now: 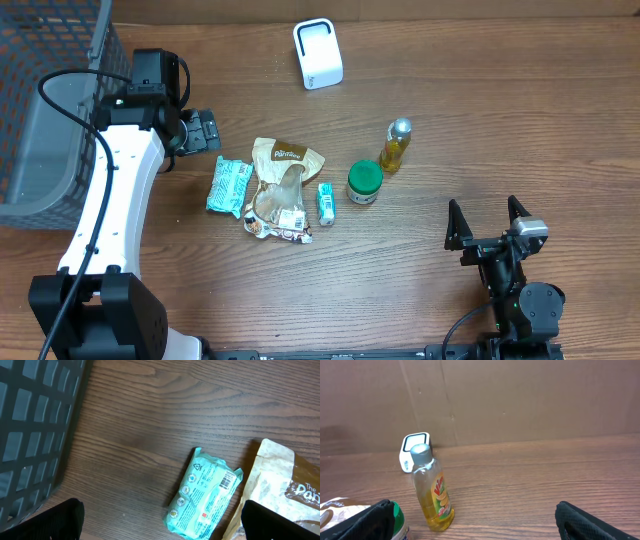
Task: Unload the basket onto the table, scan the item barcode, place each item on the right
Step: 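Release the bags and raise the left gripper back toward the basket, then lift the right gripper and swing it toward the table center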
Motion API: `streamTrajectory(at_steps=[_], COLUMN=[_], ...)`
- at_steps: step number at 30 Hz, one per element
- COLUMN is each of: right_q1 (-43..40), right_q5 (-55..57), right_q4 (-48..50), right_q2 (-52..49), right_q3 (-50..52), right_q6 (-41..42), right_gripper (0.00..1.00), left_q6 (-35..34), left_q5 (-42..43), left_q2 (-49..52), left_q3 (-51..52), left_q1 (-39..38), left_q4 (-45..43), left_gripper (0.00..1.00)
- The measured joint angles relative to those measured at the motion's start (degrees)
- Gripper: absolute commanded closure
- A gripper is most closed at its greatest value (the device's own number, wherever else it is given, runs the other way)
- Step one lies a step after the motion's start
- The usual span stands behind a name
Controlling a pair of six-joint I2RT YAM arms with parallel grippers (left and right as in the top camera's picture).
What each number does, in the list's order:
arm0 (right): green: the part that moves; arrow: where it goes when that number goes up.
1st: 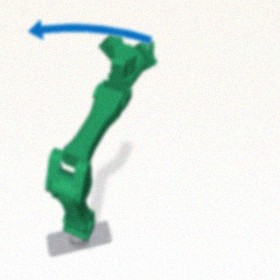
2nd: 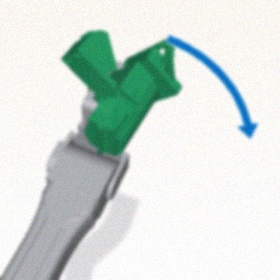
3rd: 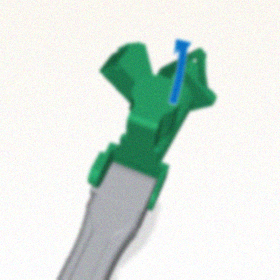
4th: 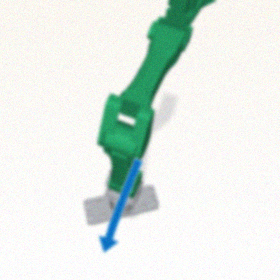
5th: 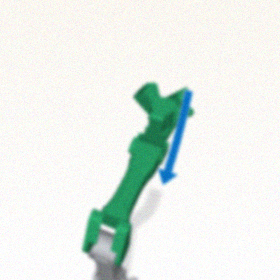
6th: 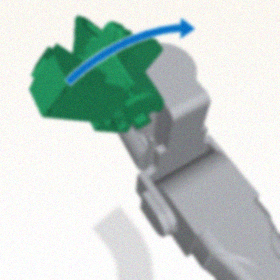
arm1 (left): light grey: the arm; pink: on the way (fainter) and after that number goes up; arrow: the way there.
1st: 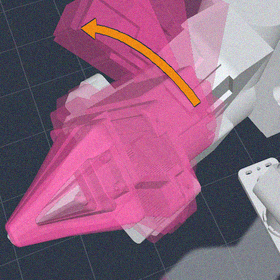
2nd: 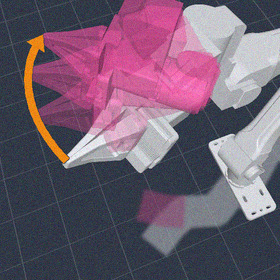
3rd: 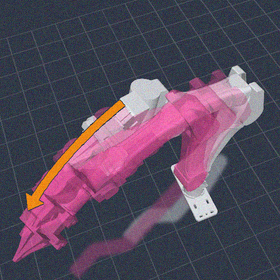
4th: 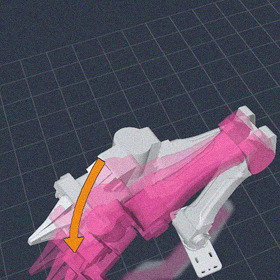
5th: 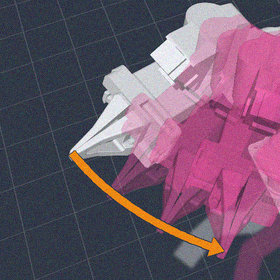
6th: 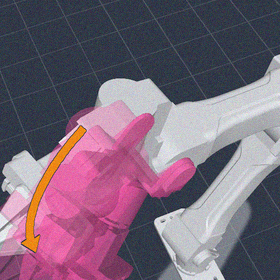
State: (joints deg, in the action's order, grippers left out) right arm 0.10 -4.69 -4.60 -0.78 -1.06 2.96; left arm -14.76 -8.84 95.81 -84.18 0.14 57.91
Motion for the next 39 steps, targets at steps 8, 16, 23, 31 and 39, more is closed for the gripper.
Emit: streamTrajectory(at_steps=[8,16,23,31,39], right_q1=[0.00,0.00,0.00,0.00,0.00], right_q5=[0.00,-2.51,-5.84,-7.56,-7.28], right_q4=[0.07,0.20,0.46,-2.40,-3.02], right_q2=[0.00,0.00,0.00,-0.02,0.00], right_q3=[0.00,0.00,0.00,-3.85,-10.34], right_q6=[-0.02,0.04,0.07,1.36,5.44], right_gripper=[0.00,0.00,0.00,0.00,0.00], left_q6=[0.00,0.00,0.00,0.00,0.00], left_q5=[0.00,0.00,0.00,0.00,0.00], left_q2=[0.00,0.00,0.00,0.00,0.00], left_q3=[0.00,0.00,0.00,0.00,0.00], left_q1=[0.00,0.00,0.00,0.00,0.00], left_q4=[0.00,0.00,0.00,0.02,0.00], left_gripper=[0.01,0.00,0.00,0.01,0.00])
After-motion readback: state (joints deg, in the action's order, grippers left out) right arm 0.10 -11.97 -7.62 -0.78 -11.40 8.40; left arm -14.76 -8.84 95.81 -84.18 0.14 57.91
